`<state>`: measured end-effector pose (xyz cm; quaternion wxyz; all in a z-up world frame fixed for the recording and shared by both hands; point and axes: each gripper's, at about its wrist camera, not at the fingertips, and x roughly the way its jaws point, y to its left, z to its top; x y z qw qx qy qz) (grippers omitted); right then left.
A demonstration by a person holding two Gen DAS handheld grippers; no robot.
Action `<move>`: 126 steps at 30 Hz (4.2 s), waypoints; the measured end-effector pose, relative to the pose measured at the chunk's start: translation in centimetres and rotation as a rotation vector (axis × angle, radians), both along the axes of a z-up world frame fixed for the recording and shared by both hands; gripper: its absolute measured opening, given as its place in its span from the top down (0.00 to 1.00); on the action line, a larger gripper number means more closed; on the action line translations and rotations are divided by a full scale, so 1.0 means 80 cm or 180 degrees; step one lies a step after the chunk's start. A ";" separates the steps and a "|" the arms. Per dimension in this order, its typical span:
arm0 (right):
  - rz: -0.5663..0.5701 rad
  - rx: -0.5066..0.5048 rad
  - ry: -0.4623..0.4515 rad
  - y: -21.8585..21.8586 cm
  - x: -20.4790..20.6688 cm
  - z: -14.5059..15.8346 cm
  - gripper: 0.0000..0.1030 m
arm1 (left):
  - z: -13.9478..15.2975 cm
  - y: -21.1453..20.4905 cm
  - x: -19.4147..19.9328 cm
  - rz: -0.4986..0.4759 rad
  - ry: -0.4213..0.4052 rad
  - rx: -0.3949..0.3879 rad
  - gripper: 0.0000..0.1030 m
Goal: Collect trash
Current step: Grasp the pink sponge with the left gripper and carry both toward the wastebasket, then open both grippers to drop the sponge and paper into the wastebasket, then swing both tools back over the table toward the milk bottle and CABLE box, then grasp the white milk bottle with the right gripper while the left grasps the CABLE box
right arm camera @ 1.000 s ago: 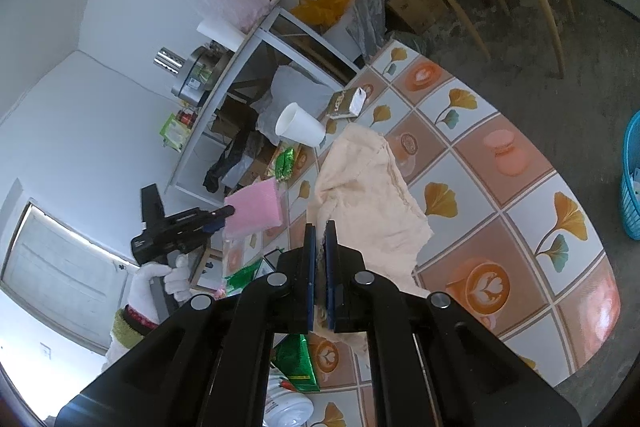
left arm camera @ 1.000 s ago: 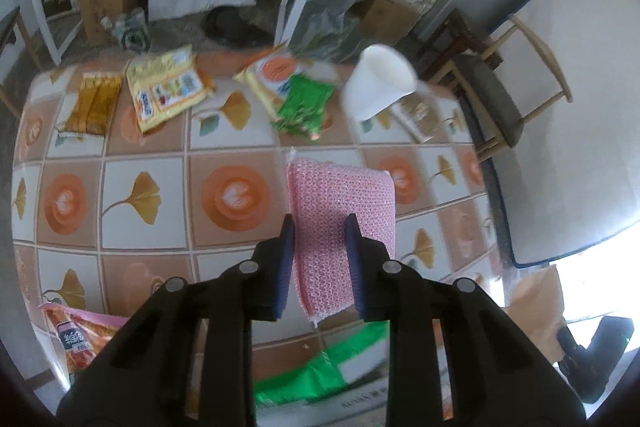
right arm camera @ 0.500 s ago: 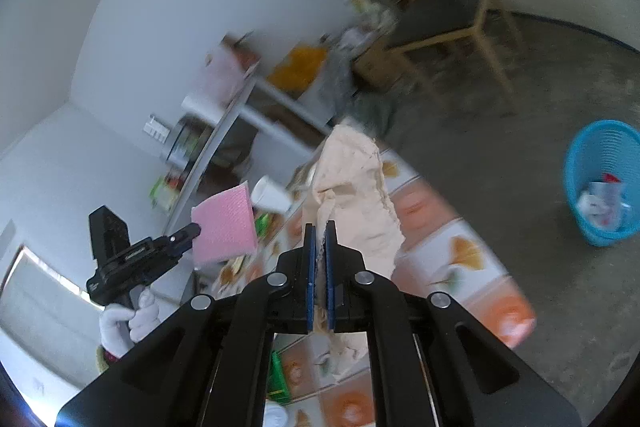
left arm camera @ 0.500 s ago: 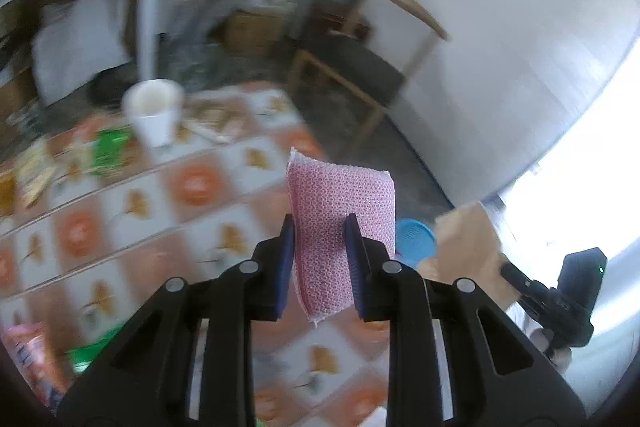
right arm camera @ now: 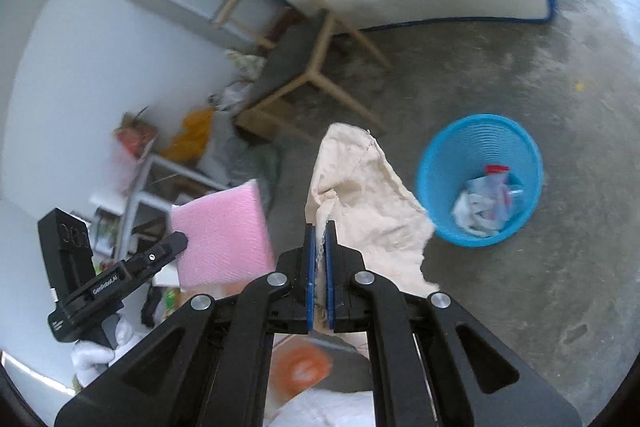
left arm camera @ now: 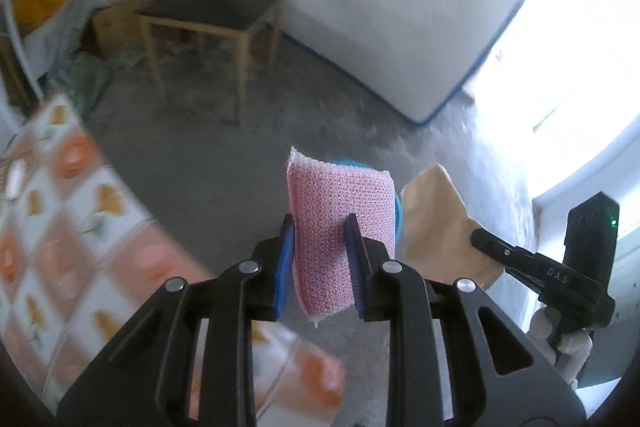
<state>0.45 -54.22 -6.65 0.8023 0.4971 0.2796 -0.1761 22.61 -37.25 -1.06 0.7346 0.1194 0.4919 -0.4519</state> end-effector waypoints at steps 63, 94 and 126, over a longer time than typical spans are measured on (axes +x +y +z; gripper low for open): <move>0.1918 -0.0446 -0.0398 0.292 0.107 0.066 0.25 | 0.029 0.579 -0.215 0.2271 -0.0545 -0.0927 0.22; 0.5615 -0.1860 0.0571 0.730 0.214 0.037 0.36 | -0.082 0.726 -0.238 0.3028 0.0014 -0.0956 0.22; 0.4250 -0.0881 -0.0237 0.580 0.197 0.112 0.44 | -0.059 0.718 -0.229 0.3005 -0.0225 -0.1028 0.22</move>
